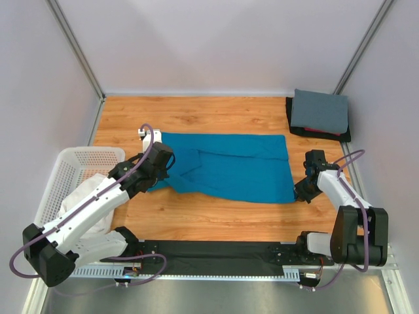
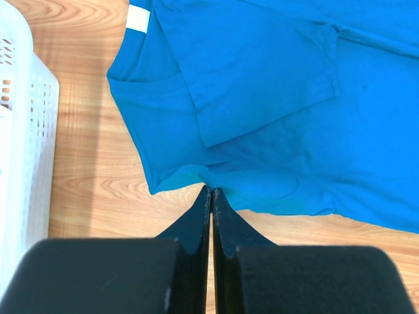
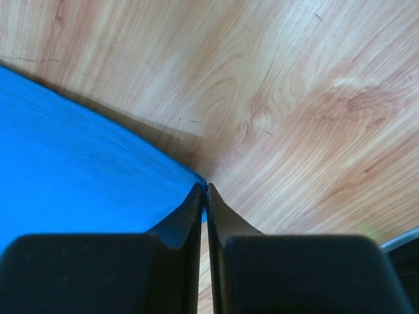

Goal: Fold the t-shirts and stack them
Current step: Fold the tshirt

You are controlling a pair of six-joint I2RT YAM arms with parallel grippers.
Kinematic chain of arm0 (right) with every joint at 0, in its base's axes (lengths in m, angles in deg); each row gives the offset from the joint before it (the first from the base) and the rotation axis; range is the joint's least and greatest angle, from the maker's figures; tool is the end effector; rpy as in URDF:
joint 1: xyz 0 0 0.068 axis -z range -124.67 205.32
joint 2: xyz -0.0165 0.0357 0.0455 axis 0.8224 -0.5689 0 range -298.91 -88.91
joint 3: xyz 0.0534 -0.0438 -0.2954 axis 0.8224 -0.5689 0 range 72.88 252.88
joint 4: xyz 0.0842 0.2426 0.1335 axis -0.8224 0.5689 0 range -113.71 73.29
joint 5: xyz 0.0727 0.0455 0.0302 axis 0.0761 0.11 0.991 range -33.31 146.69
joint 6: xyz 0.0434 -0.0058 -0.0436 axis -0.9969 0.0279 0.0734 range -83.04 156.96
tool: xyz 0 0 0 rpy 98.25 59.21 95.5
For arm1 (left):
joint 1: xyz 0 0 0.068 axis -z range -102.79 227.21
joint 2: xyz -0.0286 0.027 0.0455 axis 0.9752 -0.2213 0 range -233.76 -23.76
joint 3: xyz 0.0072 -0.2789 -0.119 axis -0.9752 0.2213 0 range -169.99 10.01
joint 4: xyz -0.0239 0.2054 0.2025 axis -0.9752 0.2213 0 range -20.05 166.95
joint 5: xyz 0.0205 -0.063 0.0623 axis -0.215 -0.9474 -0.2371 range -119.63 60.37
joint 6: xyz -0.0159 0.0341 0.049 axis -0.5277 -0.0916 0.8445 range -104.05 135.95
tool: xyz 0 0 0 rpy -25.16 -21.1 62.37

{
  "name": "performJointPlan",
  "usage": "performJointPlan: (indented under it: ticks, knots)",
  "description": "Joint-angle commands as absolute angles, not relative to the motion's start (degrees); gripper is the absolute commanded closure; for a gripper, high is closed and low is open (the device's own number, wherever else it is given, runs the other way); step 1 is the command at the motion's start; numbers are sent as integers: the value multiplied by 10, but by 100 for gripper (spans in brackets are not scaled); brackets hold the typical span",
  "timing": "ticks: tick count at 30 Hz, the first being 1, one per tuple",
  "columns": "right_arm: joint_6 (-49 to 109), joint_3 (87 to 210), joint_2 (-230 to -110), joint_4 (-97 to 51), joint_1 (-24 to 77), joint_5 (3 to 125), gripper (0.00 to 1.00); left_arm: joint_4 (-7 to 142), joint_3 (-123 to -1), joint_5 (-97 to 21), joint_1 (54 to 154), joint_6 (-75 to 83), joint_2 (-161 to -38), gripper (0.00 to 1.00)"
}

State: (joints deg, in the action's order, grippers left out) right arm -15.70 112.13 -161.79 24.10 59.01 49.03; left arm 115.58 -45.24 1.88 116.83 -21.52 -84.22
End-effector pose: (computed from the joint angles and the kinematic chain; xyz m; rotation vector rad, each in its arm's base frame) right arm 0.2119 -0.0200 0.1748 1.4055 2.5929 -0.0882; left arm 0.1890 -0.1249 0.3170 -0.1864 2.2856 -0.0022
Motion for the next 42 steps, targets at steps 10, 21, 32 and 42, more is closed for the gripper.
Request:
performJointPlan:
  ticks: [10, 21, 32, 42]
  knots:
    - [-142, 1164, -1622, 243, 592, 487, 100, 1149, -508, 21, 1166, -177, -876, 100]
    - [-147, 1273, -1701, 267, 593, 477, 99, 1070, -559, -4, 1122, -15, -949, 100]
    - [-165, 1362, -1798, 289, 594, 494, 100, 999, -605, -12, 1093, 43, -1007, 100]
    - [-150, 1425, -1846, 302, 595, 489, 100, 970, -628, -17, 1071, 65, -1044, 100]
